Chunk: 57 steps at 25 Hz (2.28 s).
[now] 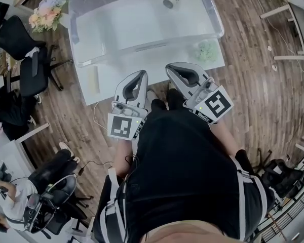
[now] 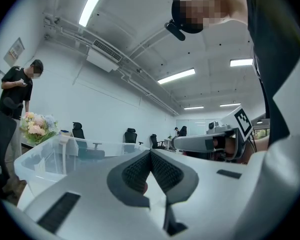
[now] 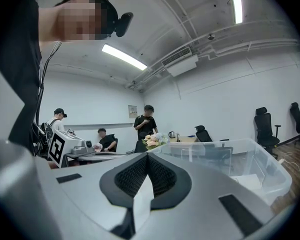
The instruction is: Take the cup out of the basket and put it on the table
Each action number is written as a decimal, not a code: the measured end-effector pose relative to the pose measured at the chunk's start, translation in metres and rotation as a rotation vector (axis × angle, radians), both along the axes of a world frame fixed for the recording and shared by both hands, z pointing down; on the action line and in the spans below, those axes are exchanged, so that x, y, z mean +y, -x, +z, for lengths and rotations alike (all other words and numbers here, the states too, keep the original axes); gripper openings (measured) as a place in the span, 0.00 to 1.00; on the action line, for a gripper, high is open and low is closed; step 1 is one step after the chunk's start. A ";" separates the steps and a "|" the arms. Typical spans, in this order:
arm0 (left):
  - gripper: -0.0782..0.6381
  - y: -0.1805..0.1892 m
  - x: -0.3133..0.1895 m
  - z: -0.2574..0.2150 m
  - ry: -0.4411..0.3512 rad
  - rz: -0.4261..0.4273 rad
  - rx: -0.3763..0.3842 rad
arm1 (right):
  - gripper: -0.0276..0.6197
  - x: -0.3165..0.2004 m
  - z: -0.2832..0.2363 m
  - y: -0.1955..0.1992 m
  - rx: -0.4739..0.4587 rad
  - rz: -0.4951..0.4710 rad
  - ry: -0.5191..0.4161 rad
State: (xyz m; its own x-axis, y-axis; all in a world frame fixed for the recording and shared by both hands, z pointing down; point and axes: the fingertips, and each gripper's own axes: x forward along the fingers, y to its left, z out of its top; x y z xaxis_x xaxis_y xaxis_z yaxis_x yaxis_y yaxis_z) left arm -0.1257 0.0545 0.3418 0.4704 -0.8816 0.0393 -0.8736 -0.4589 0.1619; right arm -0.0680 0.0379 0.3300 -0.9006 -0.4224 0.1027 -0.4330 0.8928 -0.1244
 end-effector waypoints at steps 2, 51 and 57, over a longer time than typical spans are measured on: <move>0.13 0.001 -0.002 0.001 0.004 0.001 0.004 | 0.07 -0.002 -0.001 0.002 0.002 0.000 0.000; 0.13 -0.082 -0.176 -0.005 0.044 -0.006 -0.031 | 0.07 -0.184 0.009 -0.078 -0.041 -0.009 0.022; 0.13 -0.060 -0.178 -0.007 0.044 0.010 -0.018 | 0.07 -0.216 0.010 -0.067 0.080 0.050 -0.022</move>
